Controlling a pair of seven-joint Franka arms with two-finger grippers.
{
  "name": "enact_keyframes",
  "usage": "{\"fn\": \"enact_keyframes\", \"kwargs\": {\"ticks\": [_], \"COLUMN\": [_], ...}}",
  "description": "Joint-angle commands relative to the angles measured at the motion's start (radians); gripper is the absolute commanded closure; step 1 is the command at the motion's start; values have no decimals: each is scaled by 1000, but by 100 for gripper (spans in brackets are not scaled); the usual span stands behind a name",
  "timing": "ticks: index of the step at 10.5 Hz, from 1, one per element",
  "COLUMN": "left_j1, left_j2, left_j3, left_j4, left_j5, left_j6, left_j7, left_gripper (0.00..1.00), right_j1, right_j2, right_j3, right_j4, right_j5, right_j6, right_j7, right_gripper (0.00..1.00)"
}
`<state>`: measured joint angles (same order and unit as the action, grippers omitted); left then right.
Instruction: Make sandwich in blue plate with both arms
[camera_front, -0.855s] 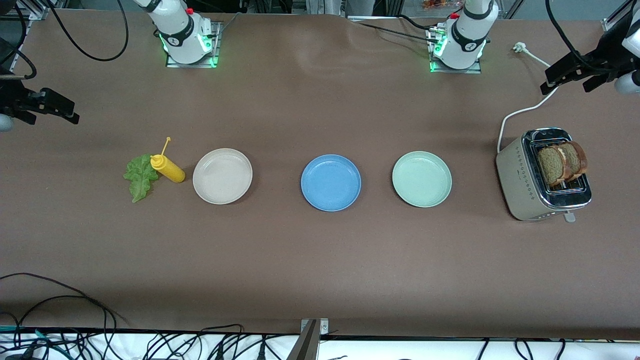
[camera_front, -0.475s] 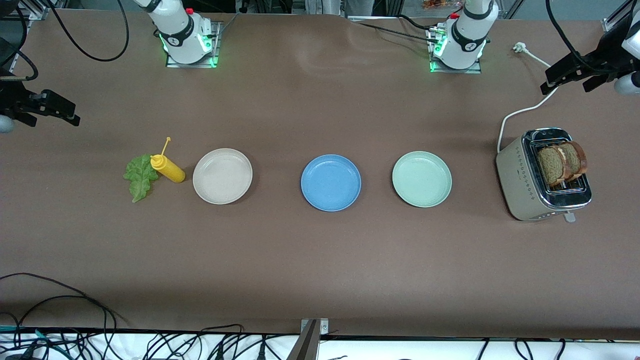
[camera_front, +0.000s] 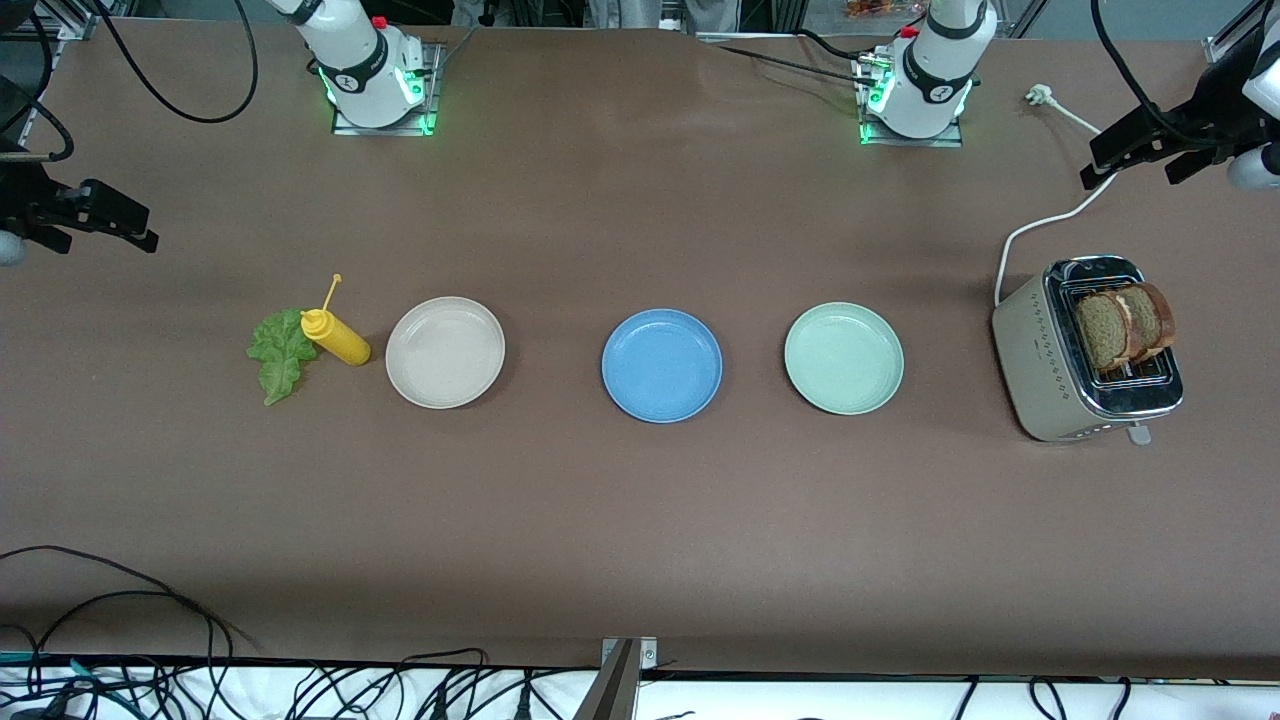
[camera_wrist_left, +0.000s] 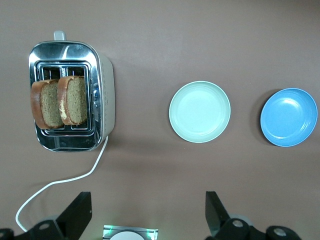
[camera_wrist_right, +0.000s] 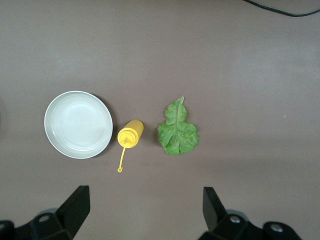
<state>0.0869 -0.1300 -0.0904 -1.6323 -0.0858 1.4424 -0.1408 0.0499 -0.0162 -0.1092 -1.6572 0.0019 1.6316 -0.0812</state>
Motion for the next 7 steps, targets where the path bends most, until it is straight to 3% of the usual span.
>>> {"fn": "enact_keyframes", "kwargs": {"ticks": [1, 7], "left_j1": [13, 2], "left_j2": [4, 10], "left_j3": [-11, -11], "left_j4": [5, 5], "left_j5": [8, 9], "left_j6": [-2, 16], "left_j7": [6, 12], "left_gripper": [0, 0], "right_j1": [-2, -4], "right_j2": [7, 9], "right_j3": [-6, -6], "right_j4": [31, 33], "right_j5": [1, 3], "right_j6": [-16, -15], "right_j7": [-3, -2], "right_gripper": [0, 0]}}
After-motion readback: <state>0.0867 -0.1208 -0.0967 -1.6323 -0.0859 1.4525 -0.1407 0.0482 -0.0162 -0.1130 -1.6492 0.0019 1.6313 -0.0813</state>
